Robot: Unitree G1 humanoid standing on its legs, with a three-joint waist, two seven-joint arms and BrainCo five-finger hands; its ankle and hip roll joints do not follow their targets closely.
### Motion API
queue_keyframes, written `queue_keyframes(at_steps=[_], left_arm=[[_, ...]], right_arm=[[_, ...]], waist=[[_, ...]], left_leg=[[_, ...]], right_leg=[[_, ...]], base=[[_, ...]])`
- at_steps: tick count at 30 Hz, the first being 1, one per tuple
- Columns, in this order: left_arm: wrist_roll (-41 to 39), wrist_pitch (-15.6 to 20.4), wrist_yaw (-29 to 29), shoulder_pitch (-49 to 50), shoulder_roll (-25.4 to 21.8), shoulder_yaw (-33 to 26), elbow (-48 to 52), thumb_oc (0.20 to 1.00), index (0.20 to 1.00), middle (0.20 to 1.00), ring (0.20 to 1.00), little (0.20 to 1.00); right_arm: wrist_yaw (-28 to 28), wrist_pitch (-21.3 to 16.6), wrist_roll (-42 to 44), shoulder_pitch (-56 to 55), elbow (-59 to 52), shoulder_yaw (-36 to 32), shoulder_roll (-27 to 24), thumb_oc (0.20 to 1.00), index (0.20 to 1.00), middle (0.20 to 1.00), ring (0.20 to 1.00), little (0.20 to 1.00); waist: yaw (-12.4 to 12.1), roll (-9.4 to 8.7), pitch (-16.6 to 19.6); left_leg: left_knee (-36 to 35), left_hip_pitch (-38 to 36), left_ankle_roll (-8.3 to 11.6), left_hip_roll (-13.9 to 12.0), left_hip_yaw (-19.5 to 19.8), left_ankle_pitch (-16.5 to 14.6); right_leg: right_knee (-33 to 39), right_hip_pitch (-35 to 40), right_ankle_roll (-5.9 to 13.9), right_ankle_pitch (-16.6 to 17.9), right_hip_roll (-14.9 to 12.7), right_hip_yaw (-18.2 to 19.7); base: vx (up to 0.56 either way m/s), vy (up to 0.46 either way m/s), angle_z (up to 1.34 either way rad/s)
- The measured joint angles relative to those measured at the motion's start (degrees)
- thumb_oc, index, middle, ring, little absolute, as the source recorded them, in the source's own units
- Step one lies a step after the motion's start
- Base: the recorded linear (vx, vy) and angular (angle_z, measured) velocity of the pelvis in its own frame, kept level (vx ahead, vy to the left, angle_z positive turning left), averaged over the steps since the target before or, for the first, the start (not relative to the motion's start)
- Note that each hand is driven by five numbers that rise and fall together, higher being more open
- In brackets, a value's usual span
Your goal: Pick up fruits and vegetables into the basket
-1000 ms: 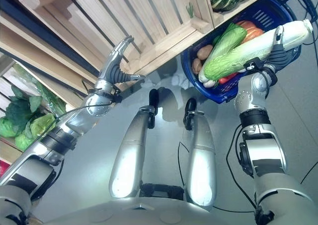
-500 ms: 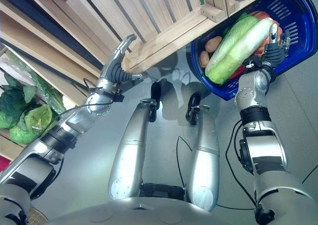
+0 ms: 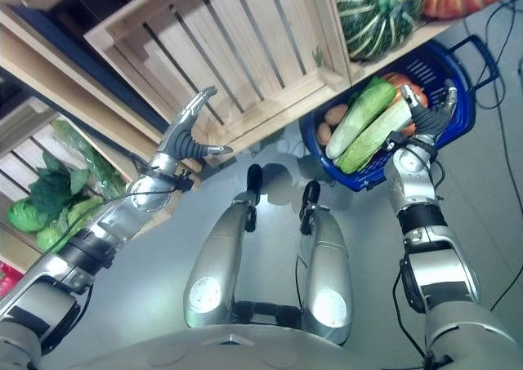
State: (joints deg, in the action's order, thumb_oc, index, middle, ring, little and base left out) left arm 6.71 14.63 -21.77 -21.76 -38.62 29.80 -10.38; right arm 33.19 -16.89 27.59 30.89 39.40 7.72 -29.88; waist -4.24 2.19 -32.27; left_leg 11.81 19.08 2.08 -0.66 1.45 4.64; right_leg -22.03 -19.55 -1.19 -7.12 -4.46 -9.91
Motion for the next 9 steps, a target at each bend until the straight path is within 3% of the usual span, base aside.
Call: queue_keyframes(at_steps=[6, 9], left_arm=[[0.03, 0.71, 2.41, 5.17, 0.12, -3.33, -1.37, 1.0, 1.0, 1.0, 1.0, 1.0], [0.01, 0.59, 3.42, 9.21, 0.68, -4.94, -1.48, 1.0, 1.0, 1.0, 1.0, 1.0]], right_arm=[[-3.76, -0.23, -0.77, -8.42, -5.28, -0.52, 3.73, 1.0, 1.0, 1.0, 1.0, 1.0], [-5.33, -0.65, -2.0, -14.25, -8.23, -0.5, 6.89, 1.0, 1.0, 1.0, 1.0, 1.0]], waist=[[0.42, -0.58, 0.67], [0.87, -1.35, 3.7]], left_leg=[[-8.67, -10.14, -0.61, -0.17, -0.24, 1.0], [-11.35, -12.4, -0.76, -0.2, -0.4, 1.18]], right_leg=[[10.21, 10.49, 1.28, 2.4, 0.95, 0.08], [14.57, 13.49, 1.65, 3.55, 1.23, 0.04]], base=[[0.1, 0.043, -0.05], [0.07, 0.065, -0.02]])
